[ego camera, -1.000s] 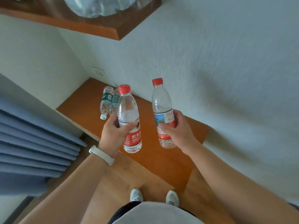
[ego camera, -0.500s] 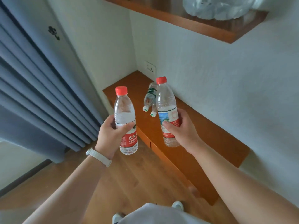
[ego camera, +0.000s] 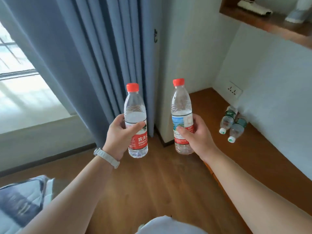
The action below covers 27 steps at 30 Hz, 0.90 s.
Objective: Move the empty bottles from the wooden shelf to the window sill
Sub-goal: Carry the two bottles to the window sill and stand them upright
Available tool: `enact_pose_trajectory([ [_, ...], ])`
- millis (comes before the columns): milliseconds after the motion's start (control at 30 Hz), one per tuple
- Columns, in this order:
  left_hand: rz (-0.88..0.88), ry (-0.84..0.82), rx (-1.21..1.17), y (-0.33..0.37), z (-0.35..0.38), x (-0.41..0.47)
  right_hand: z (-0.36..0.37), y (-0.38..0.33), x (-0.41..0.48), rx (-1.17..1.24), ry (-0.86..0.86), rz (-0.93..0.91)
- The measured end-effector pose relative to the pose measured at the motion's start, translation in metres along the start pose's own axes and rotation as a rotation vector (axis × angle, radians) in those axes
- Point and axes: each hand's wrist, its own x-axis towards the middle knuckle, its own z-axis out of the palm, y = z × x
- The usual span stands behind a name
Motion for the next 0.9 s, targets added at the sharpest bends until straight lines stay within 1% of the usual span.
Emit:
enact_pose_trajectory([
  [200,-0.001,0.202,-0.073,-0.001,-0.102,0.007,0.094,-0.035,0.043,-0.076,-0.134,-0.070],
  [367,0.020,0.342,-0.082,-0.002,-0.163,0.005,0.160,-0.052,0.067,-0.018,-0.275,-0.094],
  [633,0.020,0.531,-0.048,-0.003,-0.224,0.009,0.245,-0.073,0.119,0.078,-0.485,-0.106],
  [900,0.001,0.695,-0.018,0.006,-0.261,0.060,0.304,-0.089,0.205,0.145,-0.624,-0.111],
])
